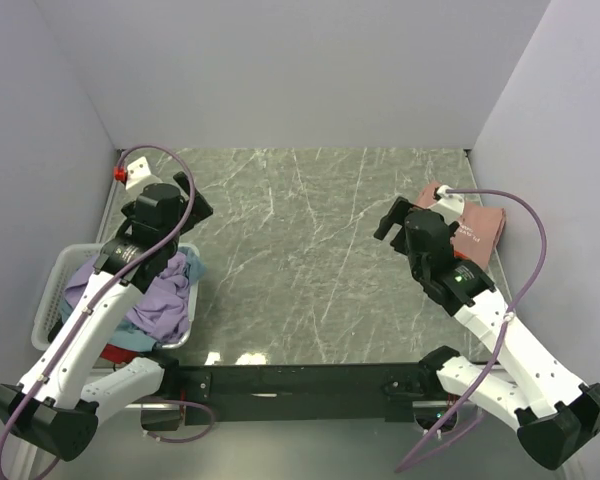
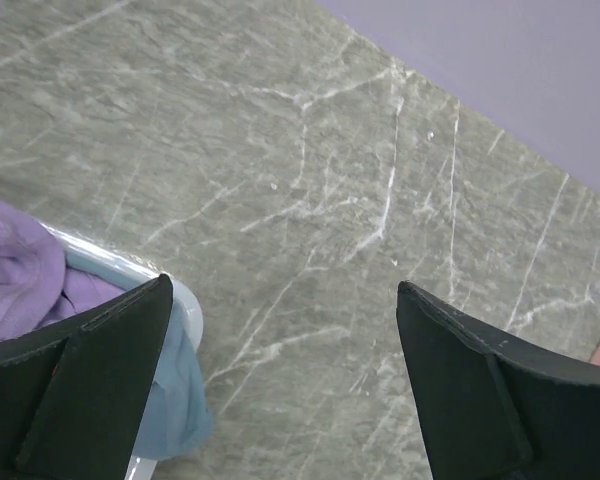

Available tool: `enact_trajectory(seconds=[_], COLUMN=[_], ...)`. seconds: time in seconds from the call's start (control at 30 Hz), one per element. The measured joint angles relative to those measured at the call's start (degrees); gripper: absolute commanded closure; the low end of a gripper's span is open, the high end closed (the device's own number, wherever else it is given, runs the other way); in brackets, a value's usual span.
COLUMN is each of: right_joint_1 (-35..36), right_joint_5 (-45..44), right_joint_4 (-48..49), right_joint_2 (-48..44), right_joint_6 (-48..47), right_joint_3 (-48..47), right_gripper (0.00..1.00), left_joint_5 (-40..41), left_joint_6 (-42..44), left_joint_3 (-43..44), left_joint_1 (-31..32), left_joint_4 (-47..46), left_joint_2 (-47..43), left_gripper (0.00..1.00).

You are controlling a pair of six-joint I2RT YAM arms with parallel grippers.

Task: Fold and stack the t-shirts
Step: Grab the tshirt from the pile

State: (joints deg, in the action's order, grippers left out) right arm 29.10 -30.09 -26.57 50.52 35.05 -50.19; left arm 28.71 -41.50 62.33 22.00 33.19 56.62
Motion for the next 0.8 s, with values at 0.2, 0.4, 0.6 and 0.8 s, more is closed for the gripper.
enact_trajectory(seconds=[0.2, 0.4, 0.6, 0.8], right_joint_1=[-0.74, -4.59, -11.28, -16.55], right_joint_5=[-1.60, 0.37, 6.91, 13.62], right_joint_4=[0.02, -1.22, -0.59, 1.27], right_joint_2=[2.80, 9.66, 10.69, 11.28], right_joint_6=[1.73, 4.44, 5.81, 5.97], right_joint_3=[-1.16, -4.70, -4.76, -4.59], right_gripper=[0.00, 0.00, 0.00, 0.00], left_joint_5=[2.56, 6.71, 4.70, -3.67], left_joint_6=[1.88, 1.40, 0.28, -1.55], left_joint_3=[2.60, 3.32, 2.10, -3.08], left_joint_1=[0.00, 0.00, -6.49, -31.78], left_joint_4=[1.01, 6.45, 9.33, 11.30], left_joint_2=[1.33, 2.99, 2.01, -1.07], left_gripper=[0.01, 0.01, 0.01, 0.01])
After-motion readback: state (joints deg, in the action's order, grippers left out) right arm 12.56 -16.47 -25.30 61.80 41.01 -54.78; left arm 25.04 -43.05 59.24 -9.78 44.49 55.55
